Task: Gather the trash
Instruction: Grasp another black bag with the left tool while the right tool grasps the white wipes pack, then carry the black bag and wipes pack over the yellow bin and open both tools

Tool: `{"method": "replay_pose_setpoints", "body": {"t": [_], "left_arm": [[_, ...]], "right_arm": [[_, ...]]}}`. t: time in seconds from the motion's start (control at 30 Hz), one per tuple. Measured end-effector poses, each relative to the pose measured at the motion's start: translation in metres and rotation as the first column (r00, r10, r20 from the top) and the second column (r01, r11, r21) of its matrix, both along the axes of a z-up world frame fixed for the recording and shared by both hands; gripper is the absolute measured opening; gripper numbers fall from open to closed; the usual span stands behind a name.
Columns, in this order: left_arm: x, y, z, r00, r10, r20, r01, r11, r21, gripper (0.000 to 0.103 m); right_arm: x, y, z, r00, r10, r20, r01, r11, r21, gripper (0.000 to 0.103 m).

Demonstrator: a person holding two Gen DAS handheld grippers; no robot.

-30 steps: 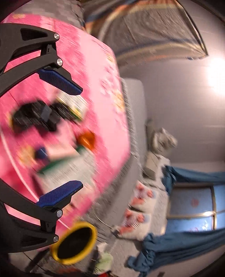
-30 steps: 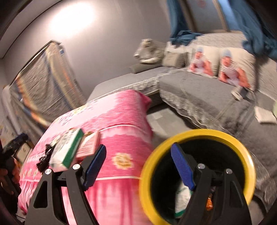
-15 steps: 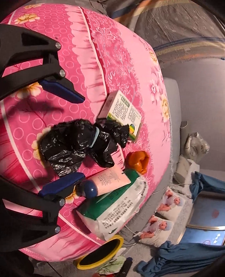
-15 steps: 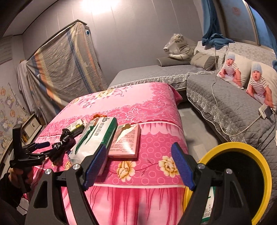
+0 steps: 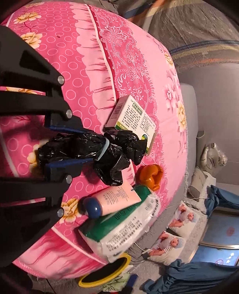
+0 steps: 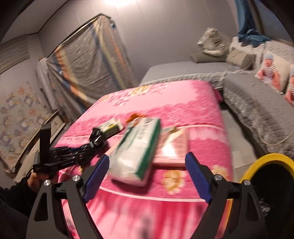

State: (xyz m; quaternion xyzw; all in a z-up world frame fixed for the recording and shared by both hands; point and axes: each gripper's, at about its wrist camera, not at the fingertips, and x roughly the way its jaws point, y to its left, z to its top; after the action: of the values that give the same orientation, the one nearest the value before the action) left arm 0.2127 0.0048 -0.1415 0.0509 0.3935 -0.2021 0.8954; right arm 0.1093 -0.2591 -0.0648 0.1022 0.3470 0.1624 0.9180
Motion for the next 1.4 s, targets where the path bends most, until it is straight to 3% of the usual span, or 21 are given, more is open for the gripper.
{"method": "replay_pose_setpoints", "body": {"t": [0.17,0.37,0.77,1.03,1.1,1.2,1.27,1.4], "left_arm": [[-0.015,0.013,0.012,1.000,0.012,0.029,-0.011,0.999,-0.036,0.022],[-0.035,0.023,0.028,0.997,0.021,0.080,-0.014,0.996,-0.088,0.022],[-0.042,0.032,0.037,0.995,0.028,0.099,-0.010,0.983,-0.185,0.022],[-0.045,0.034,0.036,0.994,0.032,0.105,-0.012,0.983,-0.185,0.022],[-0.045,0.035,0.036,0.994,0.037,0.105,-0.017,0.983,-0.184,0.022],[-0.046,0.035,0.038,0.993,0.046,0.105,-0.025,0.981,-0.193,0.022],[-0.048,0.034,0.040,0.993,0.046,0.111,-0.024,0.981,-0.193,0.022],[-0.055,0.029,0.046,0.991,0.047,0.128,-0.022,0.982,-0.188,0.022]], "right_arm": [[0.009,0.030,-0.013,0.999,0.025,-0.048,-0.027,0.999,-0.040,0.088],[0.014,0.068,-0.023,0.998,0.045,-0.052,-0.053,0.985,-0.166,0.089],[0.045,0.111,-0.051,0.995,-0.025,-0.096,-0.017,0.913,-0.408,0.095],[0.067,0.113,-0.068,0.988,-0.055,-0.142,-0.012,0.904,-0.428,0.095],[0.068,0.110,-0.068,0.986,-0.063,-0.155,-0.007,0.911,-0.412,0.091],[0.067,0.105,-0.064,0.986,-0.070,-0.154,0.007,0.926,-0.377,0.078],[0.065,0.101,-0.061,0.986,-0.071,-0.152,0.012,0.933,-0.360,0.062],[0.058,0.093,-0.050,0.989,-0.069,-0.134,0.021,0.944,-0.329,0.045]]}}
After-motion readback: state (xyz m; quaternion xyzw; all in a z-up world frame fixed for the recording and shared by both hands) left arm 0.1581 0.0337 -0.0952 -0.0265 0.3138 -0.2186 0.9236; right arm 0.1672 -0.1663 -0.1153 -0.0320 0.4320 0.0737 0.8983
